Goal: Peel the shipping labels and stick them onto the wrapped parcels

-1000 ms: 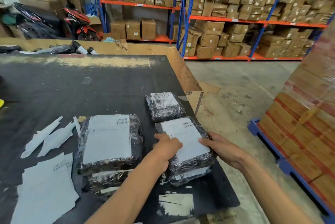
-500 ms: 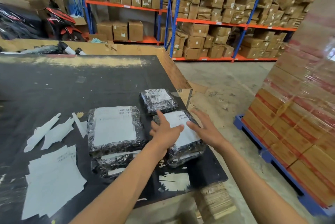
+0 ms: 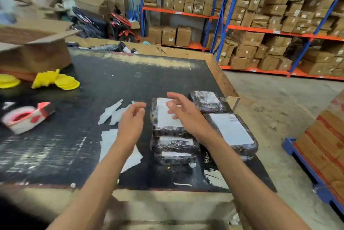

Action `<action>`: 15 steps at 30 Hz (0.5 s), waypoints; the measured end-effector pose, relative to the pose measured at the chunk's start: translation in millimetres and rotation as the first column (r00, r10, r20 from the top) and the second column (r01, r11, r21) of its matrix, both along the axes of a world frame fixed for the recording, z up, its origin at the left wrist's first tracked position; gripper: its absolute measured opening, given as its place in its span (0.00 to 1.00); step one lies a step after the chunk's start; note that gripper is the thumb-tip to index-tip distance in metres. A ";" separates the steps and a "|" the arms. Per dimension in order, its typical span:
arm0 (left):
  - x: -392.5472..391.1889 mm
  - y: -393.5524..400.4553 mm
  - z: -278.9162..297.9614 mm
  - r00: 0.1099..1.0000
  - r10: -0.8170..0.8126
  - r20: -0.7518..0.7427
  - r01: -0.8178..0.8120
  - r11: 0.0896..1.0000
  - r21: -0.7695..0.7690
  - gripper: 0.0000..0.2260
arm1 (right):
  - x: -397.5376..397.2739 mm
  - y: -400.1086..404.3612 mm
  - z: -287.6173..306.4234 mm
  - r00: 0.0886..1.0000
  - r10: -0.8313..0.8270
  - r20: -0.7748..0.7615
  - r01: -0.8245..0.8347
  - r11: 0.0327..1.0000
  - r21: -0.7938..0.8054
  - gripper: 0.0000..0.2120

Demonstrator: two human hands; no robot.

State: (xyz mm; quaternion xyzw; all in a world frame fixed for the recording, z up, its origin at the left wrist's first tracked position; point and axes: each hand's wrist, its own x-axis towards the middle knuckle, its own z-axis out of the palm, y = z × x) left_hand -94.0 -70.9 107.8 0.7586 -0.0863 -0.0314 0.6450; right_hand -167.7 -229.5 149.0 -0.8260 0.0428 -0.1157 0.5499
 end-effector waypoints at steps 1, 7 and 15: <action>3.8 15.9 -10.3 0.999 0.051 -0.006 -0.050 0.998 0.025 0.11 | 2.9 14.2 -2.5 0.999 0.040 -0.009 -0.040 0.999 0.017 0.17; 19.9 110.5 -104.9 0.974 0.228 0.015 -0.207 0.851 0.482 0.13 | 29.6 91.6 -54.6 0.950 0.227 -0.215 -0.200 0.970 0.140 0.19; 16.9 130.4 -155.7 0.998 0.049 0.038 -0.062 0.744 0.665 0.19 | 57.7 117.4 -146.3 0.856 0.030 -0.516 -0.179 0.954 -0.242 0.24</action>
